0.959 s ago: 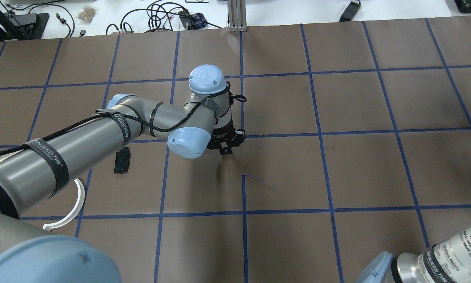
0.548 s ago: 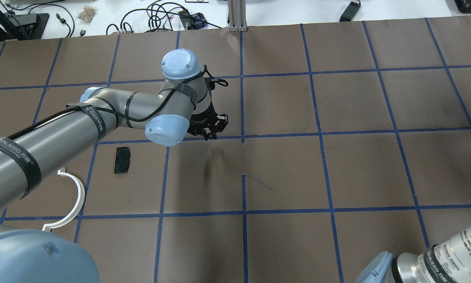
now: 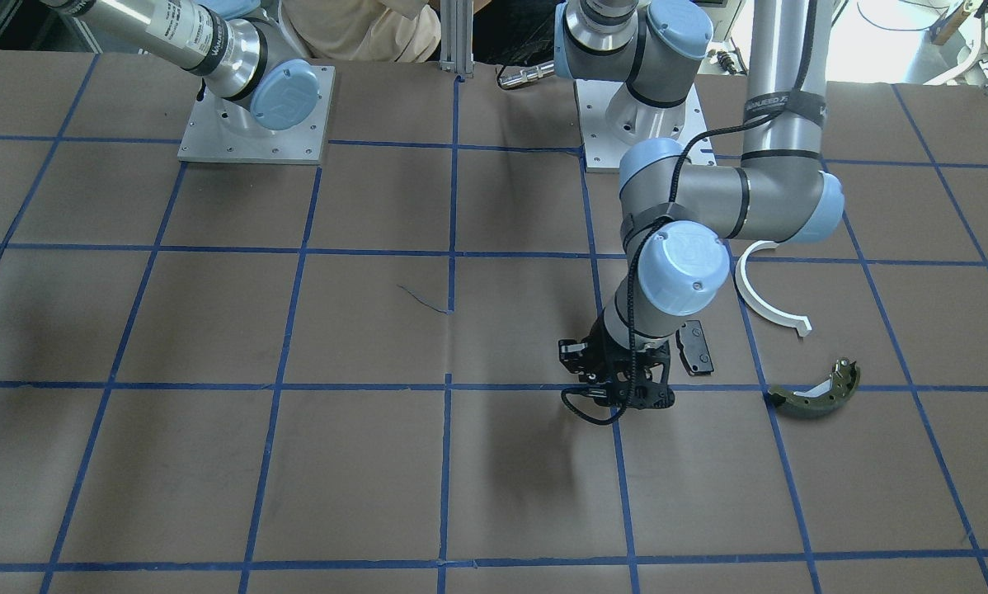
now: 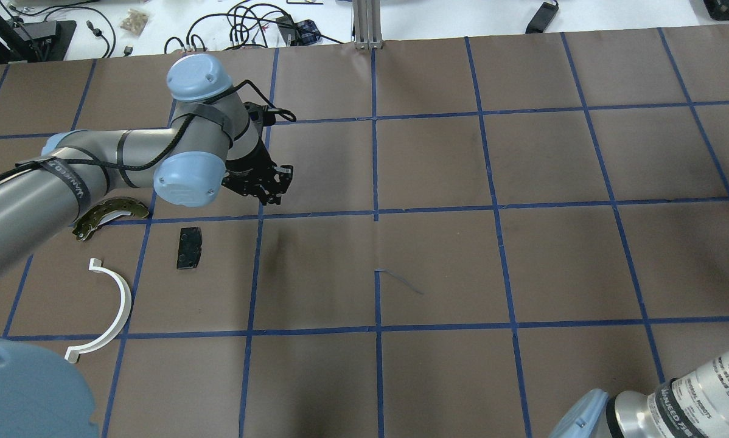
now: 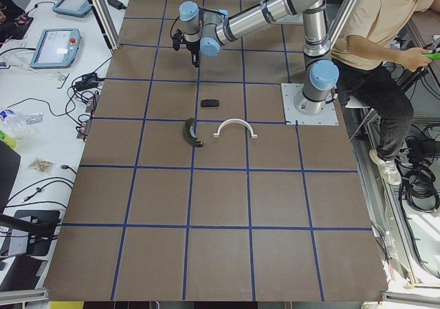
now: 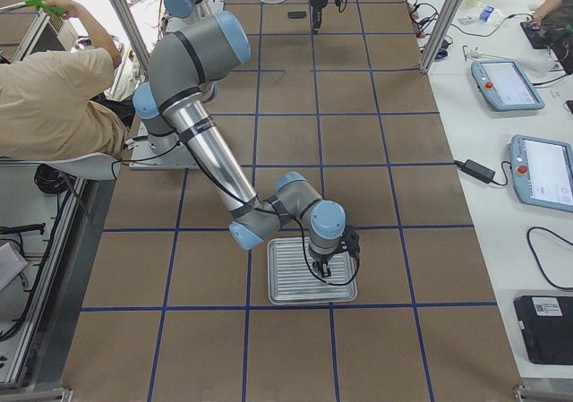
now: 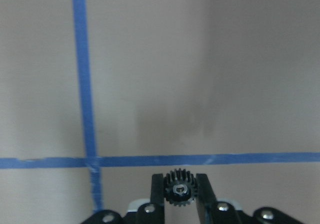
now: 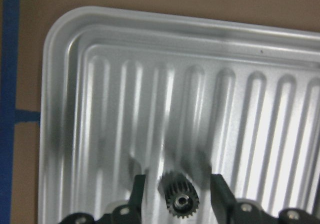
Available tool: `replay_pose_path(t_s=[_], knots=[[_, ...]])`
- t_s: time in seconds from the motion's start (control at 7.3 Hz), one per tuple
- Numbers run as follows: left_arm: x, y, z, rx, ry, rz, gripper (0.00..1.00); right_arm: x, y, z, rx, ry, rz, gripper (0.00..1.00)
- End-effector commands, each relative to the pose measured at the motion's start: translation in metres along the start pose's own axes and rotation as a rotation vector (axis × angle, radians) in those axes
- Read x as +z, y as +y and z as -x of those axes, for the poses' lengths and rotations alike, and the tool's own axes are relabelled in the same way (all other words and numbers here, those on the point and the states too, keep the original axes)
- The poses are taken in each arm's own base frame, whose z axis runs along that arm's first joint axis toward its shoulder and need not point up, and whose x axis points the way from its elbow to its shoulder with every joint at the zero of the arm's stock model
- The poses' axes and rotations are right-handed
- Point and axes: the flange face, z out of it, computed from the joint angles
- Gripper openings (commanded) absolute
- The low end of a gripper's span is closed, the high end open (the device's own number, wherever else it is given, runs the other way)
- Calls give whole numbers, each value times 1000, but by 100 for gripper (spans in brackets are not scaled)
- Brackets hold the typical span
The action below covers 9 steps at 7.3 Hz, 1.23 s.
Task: Place bearing gear from tray to pile
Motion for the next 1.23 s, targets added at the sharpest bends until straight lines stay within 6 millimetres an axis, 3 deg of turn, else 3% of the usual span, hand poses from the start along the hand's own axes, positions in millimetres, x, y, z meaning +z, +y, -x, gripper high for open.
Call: replay_pose_path(t_s=[0.0,0.14,0.27,0.55,0.82,1.1], knots=[[-6,12,66,48,-8,37,0,-1,-1,0,2,2,-3,47],[-3,18,101,81,-57,60,0,-1,-1,-1,5,0,-3,30],[1,21,140,92,-53,77,0,-3,-1,-1,0,4,-2,20],[7,22,171,139,-62,88,0,-3,0,-1,0,0,3,0],[13,22,189,140,-79,100,0,-16,3,-1,-1,19,33,0],[23,22,195,131,-70,112,0,-64,1,11,-14,38,29,0]])
